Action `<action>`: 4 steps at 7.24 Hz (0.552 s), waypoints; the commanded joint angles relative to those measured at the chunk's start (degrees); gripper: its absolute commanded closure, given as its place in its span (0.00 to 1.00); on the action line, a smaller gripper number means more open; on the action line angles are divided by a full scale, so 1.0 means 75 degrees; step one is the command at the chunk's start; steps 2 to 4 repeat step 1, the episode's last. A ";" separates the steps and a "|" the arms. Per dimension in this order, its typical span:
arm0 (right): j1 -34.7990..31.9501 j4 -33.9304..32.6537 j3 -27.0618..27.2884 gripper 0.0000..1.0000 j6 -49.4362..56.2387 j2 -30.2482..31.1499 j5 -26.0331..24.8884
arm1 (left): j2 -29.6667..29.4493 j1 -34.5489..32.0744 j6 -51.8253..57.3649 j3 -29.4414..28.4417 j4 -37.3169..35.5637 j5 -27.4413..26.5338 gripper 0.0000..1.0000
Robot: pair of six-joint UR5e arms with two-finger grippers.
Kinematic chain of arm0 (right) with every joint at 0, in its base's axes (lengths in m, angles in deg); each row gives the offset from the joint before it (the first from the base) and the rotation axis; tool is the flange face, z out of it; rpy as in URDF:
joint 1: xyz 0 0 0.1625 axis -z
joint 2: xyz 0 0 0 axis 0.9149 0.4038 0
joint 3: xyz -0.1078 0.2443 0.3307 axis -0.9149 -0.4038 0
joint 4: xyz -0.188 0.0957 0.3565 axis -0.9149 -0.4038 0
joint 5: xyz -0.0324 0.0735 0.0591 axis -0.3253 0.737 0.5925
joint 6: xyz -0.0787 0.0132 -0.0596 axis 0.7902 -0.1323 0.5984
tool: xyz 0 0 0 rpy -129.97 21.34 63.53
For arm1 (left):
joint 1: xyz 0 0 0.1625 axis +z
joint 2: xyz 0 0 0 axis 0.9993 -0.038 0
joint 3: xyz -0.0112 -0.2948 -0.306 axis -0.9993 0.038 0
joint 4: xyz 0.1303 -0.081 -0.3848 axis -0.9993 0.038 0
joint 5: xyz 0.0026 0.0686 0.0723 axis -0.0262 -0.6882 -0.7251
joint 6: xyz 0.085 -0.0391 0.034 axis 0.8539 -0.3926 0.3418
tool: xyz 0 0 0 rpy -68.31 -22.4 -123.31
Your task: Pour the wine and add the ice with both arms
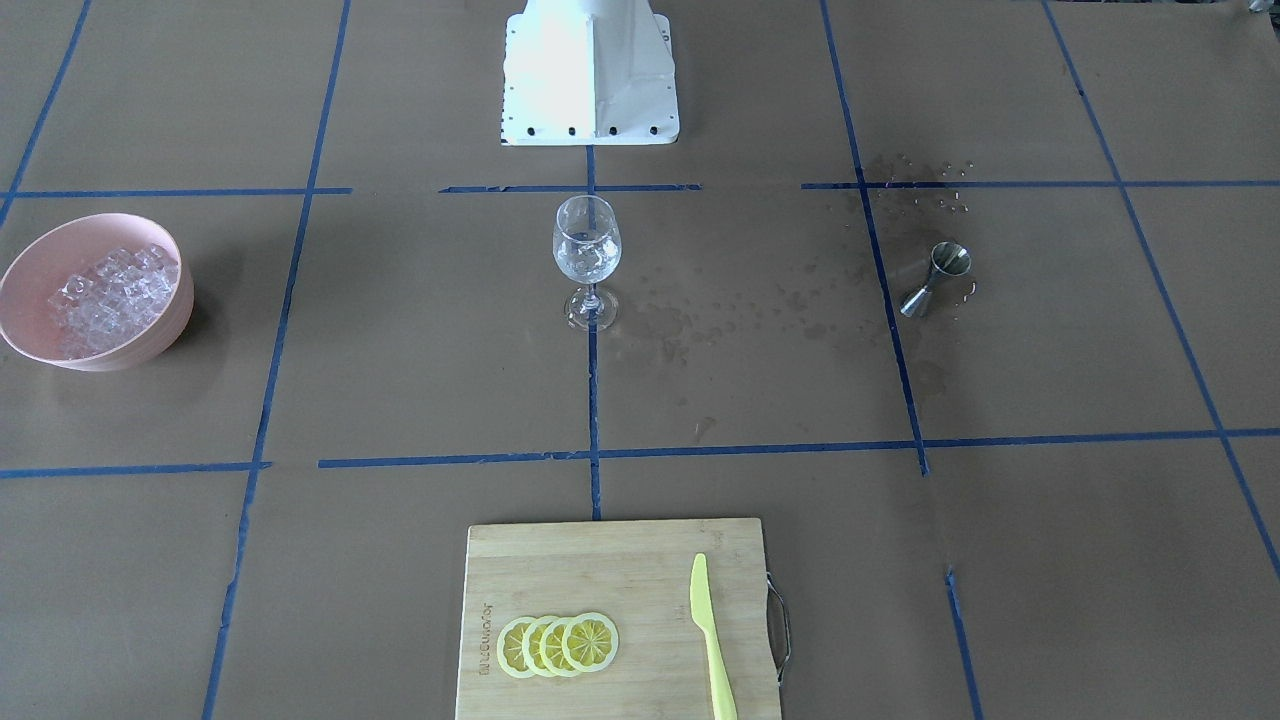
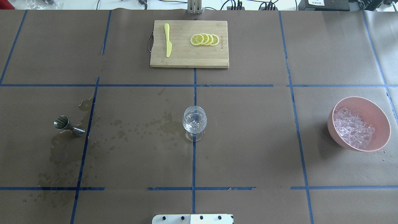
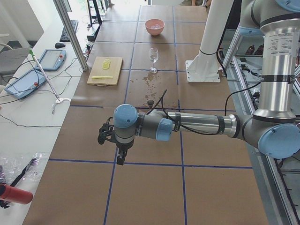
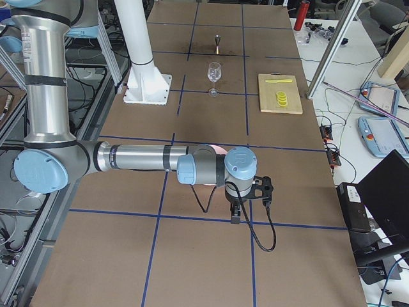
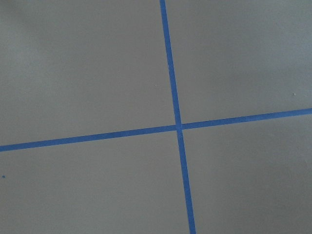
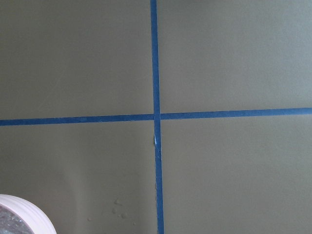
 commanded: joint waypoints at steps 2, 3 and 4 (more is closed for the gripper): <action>0.0000 -0.0006 0.0032 0.00 -0.0009 0.0000 0.0000 | 0.0000 0.0005 0.0000 -0.0009 -0.0001 0.0000 0.00; 0.0000 -0.0006 0.0032 0.00 -0.0009 0.0000 0.0000 | 0.0000 0.0005 0.0000 -0.0009 -0.0001 0.0000 0.00; 0.0000 -0.0006 0.0032 0.00 -0.0009 0.0000 0.0000 | 0.0000 0.0005 0.0000 -0.0009 -0.0001 0.0000 0.00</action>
